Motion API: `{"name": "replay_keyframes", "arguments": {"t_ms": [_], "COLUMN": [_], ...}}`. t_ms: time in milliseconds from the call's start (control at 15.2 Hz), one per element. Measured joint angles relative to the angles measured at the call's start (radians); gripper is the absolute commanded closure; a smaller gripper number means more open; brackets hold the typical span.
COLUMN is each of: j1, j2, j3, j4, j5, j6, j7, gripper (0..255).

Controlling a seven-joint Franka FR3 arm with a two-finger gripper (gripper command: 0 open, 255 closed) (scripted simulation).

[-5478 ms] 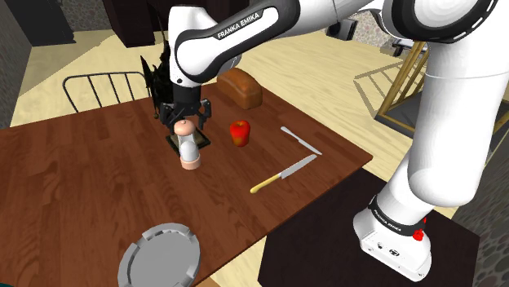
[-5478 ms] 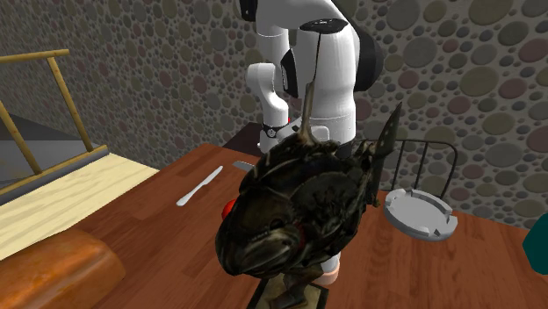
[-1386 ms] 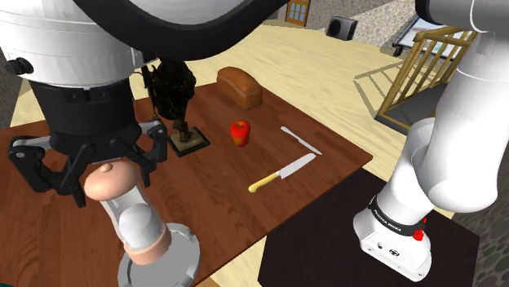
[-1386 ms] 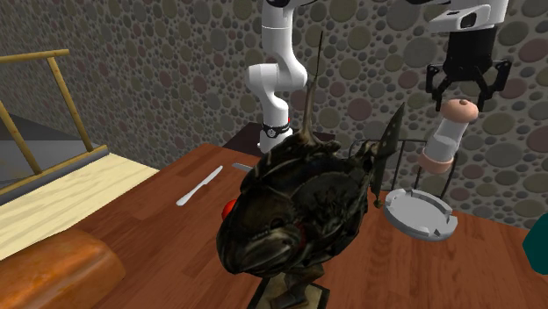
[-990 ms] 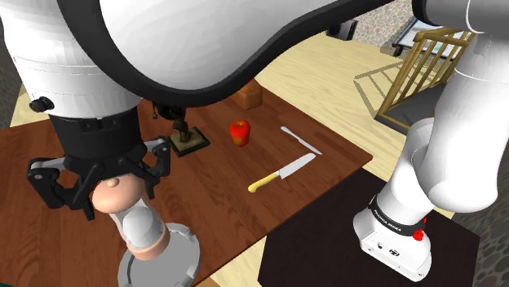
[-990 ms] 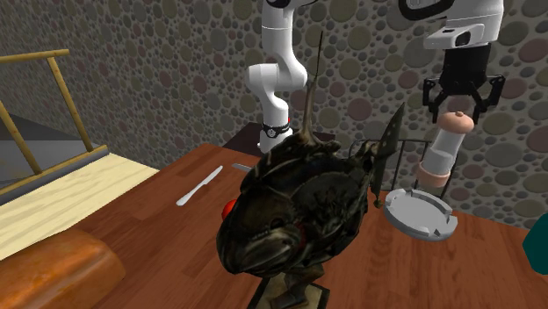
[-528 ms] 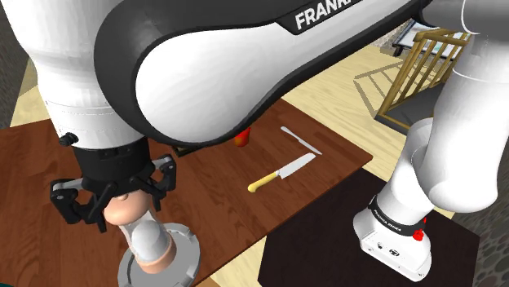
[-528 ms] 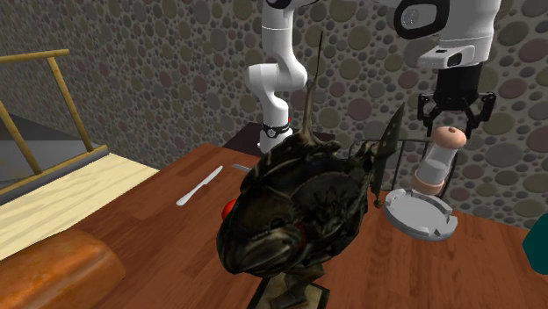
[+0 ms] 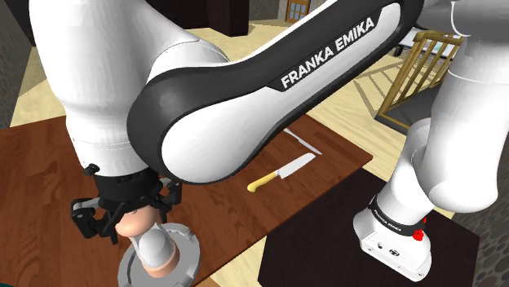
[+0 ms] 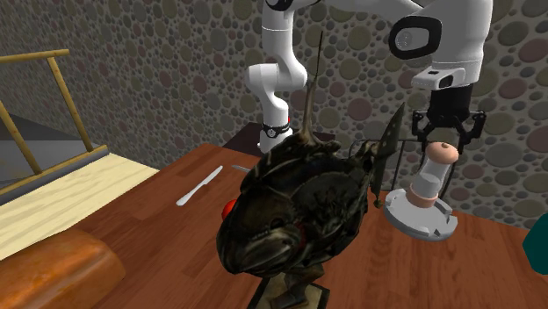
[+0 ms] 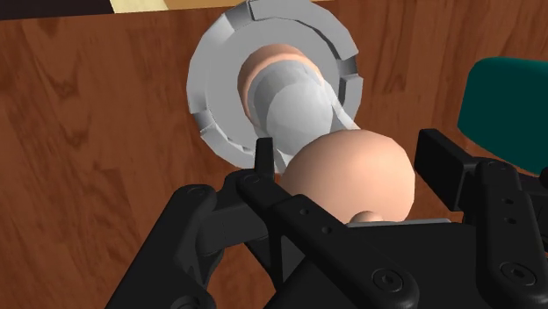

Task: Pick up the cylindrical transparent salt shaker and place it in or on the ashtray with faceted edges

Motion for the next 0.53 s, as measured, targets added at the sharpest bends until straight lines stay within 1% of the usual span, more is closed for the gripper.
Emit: {"name": "replay_keyframes", "arguments": {"t_ms": [198,528], "j1": [0.005,0.007], "j2": [0.019,0.024], "j3": [-0.004,-0.005], "j4": [-0.017,-0.023], "j5": [-0.015,-0.019], "j6": [0.033,0.044], "j7": [0.009,0.012], "gripper": [255,255]}}
